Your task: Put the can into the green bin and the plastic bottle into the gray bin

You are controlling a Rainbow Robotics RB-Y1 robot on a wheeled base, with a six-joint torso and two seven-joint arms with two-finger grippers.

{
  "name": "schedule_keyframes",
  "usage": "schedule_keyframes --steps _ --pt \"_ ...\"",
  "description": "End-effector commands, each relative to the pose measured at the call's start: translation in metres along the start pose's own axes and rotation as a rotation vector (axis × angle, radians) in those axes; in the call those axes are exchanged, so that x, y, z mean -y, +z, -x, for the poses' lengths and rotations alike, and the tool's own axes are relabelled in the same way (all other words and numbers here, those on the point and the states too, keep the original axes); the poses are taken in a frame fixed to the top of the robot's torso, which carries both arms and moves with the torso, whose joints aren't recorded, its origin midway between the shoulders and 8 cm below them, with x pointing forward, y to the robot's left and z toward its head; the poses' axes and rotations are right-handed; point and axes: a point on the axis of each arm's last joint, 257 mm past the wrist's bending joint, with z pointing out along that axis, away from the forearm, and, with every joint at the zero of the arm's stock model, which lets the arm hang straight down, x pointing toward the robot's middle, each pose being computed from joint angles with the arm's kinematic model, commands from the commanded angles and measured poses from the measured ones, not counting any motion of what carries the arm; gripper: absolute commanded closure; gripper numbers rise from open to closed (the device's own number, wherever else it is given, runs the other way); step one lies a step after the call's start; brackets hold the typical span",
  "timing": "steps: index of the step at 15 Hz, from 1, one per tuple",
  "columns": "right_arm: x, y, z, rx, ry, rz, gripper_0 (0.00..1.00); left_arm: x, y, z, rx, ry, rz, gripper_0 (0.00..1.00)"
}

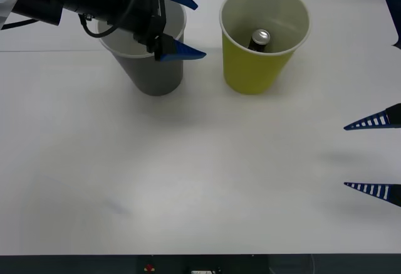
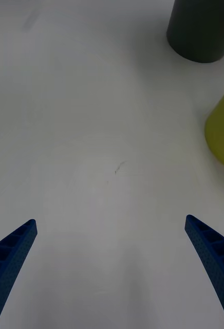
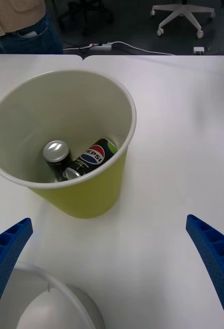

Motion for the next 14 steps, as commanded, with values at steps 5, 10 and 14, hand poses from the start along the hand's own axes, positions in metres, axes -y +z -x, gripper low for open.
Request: schedule_keyframes --steps 5,10,14 --pt "0.000 0.000 0.000 0.000 0.000 0.000 0.00 0.043 -0.045 -0.063 0.057 0.063 -0.072 0.00" --pt "0.000 0.000 0.000 0.000 0.000 0.000 0.00 0.072 -0.080 -0.100 0.064 0.085 -0.132 0.00" --pt "0.000 0.000 0.000 0.000 0.000 0.000 0.00 0.098 -0.099 -0.132 0.072 0.082 -0.156 0.00"
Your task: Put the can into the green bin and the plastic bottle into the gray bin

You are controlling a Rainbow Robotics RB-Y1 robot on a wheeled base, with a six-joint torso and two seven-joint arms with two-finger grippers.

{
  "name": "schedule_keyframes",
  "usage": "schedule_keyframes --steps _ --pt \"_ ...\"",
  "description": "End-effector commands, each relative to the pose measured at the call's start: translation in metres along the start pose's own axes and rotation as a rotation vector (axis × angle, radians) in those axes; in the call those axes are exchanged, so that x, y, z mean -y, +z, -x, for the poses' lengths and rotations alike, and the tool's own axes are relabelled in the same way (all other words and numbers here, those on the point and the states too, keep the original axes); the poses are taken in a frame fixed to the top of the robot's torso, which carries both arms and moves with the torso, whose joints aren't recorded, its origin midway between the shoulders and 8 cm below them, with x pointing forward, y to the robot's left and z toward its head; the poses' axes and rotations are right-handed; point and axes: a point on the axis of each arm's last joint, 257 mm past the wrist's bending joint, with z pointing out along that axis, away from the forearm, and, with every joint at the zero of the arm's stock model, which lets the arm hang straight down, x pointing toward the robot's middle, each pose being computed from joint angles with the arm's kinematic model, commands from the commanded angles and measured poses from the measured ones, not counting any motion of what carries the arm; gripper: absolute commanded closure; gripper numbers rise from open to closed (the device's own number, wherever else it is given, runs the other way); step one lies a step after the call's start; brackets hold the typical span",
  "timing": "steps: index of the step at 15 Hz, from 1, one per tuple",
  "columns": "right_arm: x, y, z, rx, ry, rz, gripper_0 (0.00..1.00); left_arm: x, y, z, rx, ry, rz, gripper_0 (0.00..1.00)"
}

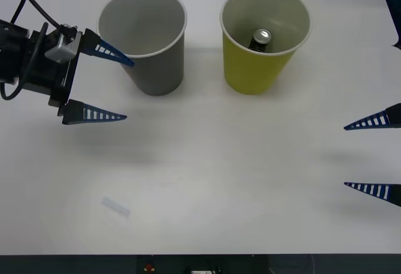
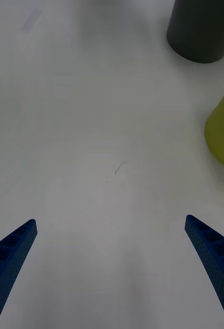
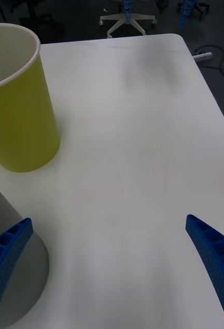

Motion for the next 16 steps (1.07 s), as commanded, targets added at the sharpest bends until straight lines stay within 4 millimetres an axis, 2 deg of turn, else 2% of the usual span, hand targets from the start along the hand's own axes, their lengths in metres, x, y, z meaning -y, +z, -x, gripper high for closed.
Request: schedule_keyframes --steps 1,6,10,16 --pt "0.000 0.000 0.000 0.000 0.000 0.000 0.00 0.023 -0.012 -0.022 0.006 -0.029 -0.010 0.00" --pt "0.000 0.000 0.000 0.000 0.000 0.000 0.00 0.057 -0.030 -0.049 0.003 -0.115 0.007 0.00" --pt "0.000 0.000 0.000 0.000 0.000 0.000 0.00 0.075 -0.037 -0.067 -0.014 -0.145 0.054 0.00" --pt "0.000 0.000 0.000 0.000 0.000 0.000 0.00 0.087 -0.054 -0.079 -0.059 -0.139 0.087 0.00"
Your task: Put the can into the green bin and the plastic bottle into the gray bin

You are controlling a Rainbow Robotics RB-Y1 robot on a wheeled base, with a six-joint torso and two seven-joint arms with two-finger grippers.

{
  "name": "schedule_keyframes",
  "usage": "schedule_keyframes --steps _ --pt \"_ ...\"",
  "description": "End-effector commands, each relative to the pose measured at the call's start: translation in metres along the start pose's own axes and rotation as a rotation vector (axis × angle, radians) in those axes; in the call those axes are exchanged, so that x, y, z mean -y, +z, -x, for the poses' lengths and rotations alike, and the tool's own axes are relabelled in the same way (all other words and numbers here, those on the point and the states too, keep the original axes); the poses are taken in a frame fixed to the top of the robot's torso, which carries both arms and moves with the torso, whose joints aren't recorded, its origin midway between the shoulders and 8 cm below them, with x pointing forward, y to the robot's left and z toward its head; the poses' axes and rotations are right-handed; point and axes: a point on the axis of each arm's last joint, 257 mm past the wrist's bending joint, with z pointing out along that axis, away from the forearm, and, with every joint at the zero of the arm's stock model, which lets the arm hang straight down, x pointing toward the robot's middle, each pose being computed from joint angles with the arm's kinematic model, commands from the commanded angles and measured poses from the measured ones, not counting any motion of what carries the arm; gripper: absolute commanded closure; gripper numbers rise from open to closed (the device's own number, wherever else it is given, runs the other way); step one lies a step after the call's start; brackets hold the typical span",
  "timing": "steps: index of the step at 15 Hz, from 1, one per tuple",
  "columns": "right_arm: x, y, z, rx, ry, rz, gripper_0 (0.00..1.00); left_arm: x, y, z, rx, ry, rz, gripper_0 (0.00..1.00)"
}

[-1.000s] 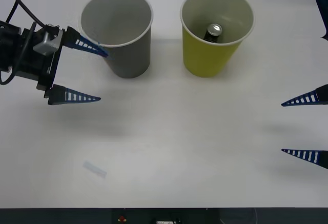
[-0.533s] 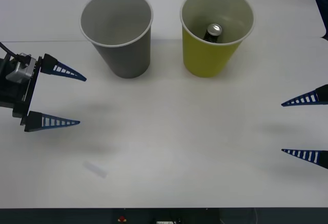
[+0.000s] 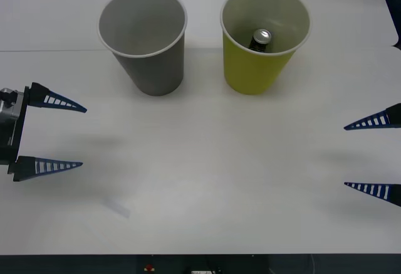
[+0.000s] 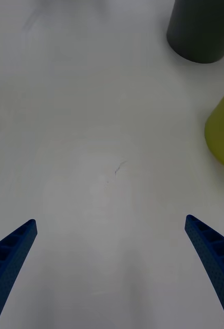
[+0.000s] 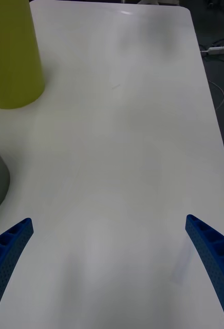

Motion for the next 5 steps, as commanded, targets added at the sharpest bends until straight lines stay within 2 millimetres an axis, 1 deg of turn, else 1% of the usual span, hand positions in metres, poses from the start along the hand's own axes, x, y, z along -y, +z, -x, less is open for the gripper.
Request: schedule_keyframes --steps 1,5 --pt "0.0000 0.0000 0.0000 0.000 0.000 0.000 0.00 0.0010 -0.0049 -0.0039 -0.008 0.005 0.008 0.00" --pt "0.0000 0.0000 0.0000 0.000 0.000 0.000 0.00 0.0012 -0.0057 -0.0051 -0.011 0.005 0.008 0.00"
